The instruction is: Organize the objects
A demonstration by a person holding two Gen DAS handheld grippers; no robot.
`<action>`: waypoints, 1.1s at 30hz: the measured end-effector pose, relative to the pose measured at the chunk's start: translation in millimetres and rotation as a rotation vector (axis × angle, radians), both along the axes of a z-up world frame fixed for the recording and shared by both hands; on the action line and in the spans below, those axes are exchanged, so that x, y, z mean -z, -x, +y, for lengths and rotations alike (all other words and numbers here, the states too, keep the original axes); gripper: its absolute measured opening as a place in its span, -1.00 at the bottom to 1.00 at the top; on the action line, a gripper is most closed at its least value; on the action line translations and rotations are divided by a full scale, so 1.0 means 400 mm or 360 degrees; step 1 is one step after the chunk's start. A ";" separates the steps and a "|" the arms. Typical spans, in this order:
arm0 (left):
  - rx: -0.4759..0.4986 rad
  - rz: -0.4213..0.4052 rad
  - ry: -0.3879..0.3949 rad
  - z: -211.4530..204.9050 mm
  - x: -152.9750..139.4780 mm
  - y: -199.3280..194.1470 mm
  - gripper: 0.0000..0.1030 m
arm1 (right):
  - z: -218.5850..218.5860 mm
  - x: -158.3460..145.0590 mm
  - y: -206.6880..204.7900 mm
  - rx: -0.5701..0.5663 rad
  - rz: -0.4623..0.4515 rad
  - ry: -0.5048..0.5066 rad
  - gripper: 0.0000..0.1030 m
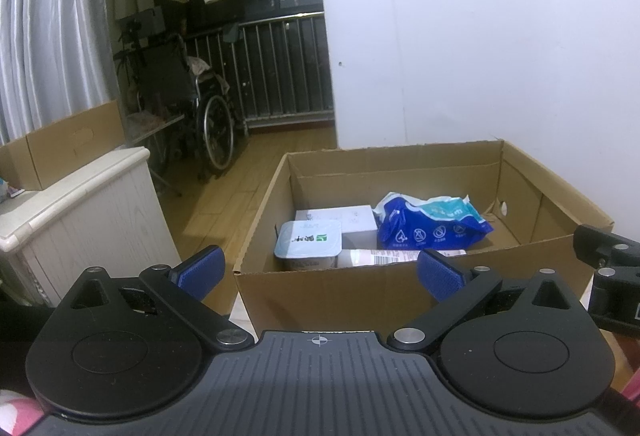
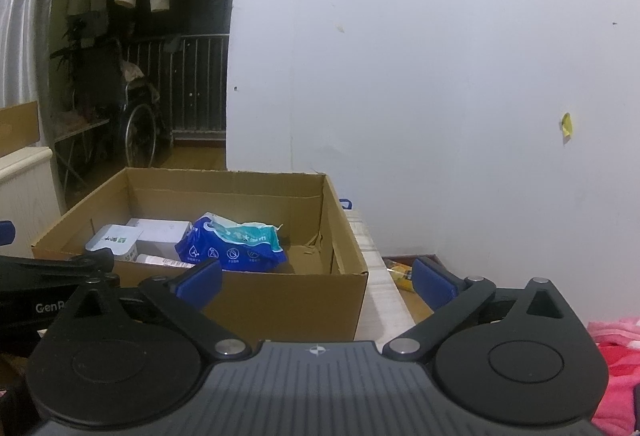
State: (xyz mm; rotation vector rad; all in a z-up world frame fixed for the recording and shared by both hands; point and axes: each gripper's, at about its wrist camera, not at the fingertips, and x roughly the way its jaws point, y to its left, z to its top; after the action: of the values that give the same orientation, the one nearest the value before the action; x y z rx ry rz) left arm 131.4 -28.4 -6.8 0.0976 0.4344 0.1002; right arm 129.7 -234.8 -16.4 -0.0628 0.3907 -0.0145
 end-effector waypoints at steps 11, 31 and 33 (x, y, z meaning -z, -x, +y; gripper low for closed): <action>-0.0001 -0.0001 -0.0002 -0.001 0.001 0.000 0.99 | -0.003 0.001 -0.003 0.0000 0.0002 -0.0004 1.00; 0.0000 -0.0001 -0.0003 -0.002 0.001 -0.001 1.00 | -0.004 0.000 -0.001 0.0001 0.0000 -0.0006 1.00; 0.0001 0.0000 -0.0001 -0.002 0.001 -0.001 0.99 | -0.004 0.000 -0.002 0.0000 -0.0001 -0.0005 1.00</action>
State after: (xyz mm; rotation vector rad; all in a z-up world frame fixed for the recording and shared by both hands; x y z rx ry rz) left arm 131.9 -29.2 -7.3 0.0986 0.4341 0.1000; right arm 130.5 -236.5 -16.6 -0.0600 0.3898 -0.0141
